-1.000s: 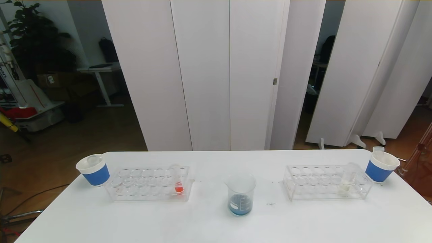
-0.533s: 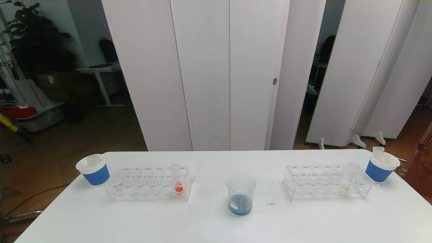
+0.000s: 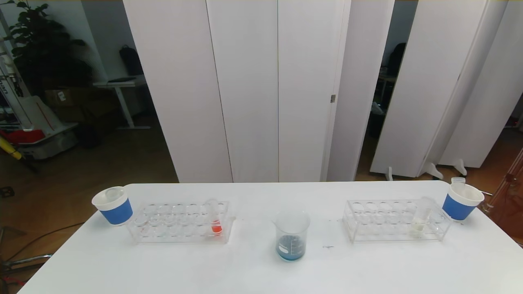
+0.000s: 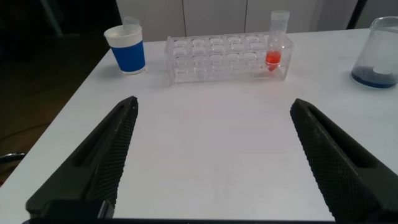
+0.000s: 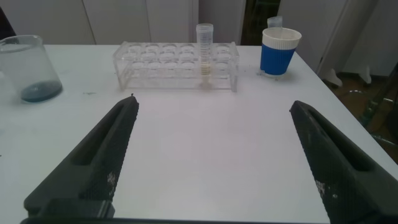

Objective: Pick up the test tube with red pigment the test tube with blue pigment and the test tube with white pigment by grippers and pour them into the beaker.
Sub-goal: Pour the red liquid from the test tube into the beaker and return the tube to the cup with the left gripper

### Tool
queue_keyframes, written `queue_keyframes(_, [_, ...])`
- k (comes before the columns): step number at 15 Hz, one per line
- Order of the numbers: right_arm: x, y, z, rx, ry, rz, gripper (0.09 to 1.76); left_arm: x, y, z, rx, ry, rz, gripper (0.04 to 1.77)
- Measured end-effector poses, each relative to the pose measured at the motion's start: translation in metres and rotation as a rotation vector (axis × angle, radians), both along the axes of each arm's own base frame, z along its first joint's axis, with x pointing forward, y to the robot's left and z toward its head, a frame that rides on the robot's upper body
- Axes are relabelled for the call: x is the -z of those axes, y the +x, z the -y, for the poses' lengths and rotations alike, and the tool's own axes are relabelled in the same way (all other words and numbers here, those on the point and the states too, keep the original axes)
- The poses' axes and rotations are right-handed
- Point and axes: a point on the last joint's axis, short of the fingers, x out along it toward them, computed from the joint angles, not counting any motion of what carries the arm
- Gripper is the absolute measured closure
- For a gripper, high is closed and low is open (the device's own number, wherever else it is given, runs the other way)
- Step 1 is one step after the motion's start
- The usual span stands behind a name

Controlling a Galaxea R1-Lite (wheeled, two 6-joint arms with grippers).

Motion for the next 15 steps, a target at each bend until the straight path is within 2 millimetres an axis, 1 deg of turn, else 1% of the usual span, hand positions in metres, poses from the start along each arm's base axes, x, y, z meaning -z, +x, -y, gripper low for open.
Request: queue_keyframes(15, [-0.0001,0.0,0.0,0.0,0.0,0.0,0.1,-0.0002,0.0,0.0,-0.002,-0.013,0.002,0.06])
